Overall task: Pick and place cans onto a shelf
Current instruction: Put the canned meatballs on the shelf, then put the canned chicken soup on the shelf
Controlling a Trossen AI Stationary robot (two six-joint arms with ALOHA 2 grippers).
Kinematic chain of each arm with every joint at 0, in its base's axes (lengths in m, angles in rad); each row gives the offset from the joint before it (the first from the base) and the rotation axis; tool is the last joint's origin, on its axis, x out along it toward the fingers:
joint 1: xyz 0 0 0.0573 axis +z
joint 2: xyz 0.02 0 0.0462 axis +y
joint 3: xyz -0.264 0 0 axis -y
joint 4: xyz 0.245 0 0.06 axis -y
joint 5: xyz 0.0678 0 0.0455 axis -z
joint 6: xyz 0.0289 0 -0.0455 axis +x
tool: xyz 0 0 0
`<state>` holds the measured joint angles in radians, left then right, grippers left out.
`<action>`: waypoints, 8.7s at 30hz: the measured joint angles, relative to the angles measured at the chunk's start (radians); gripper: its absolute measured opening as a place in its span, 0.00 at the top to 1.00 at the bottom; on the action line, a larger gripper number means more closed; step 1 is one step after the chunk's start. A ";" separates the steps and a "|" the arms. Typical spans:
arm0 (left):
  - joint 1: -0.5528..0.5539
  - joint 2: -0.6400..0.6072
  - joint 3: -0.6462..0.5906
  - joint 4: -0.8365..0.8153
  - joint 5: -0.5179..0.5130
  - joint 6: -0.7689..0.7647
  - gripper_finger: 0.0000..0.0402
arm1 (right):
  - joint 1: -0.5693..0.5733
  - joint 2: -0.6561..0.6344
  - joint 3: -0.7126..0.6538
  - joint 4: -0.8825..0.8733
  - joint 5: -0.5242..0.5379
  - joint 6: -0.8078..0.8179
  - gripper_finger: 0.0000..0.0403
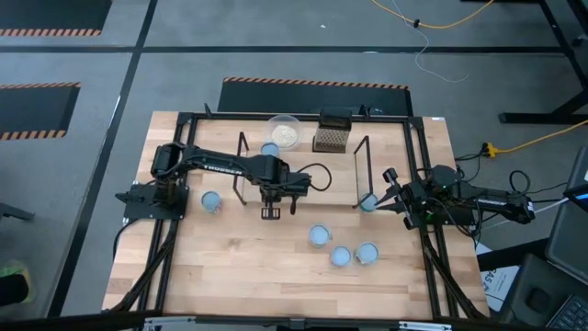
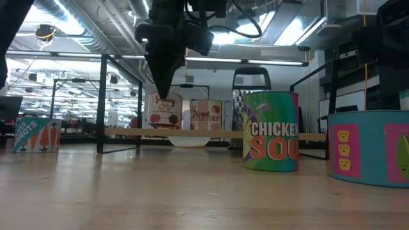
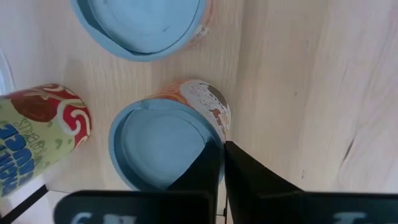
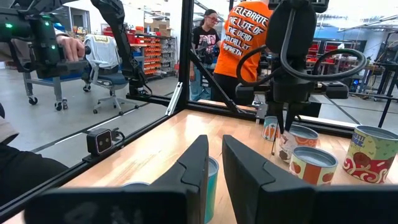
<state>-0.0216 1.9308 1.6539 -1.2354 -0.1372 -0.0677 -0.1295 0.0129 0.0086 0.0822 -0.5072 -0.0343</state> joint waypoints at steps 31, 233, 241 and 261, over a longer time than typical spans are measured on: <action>0.000 0.000 0.000 -0.001 -0.011 -0.003 0.96 | 0.000 0.000 0.000 0.000 0.000 0.000 0.87; -0.621 -0.223 -0.679 1.281 -0.326 -0.321 0.78 | 0.466 1.491 0.892 -0.183 0.447 -0.022 0.98; -0.621 -0.223 -0.679 1.281 -0.326 -0.321 0.78 | 0.449 1.387 0.923 -0.237 0.441 -0.030 0.98; -0.621 -0.223 -0.679 1.281 -0.326 -0.314 0.78 | 0.064 1.375 1.351 -0.601 0.364 -0.316 0.98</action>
<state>-0.6421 1.7081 0.9745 0.0460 -0.4630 -0.3820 -0.0656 1.3875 1.3598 -0.5185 -0.1429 -0.3504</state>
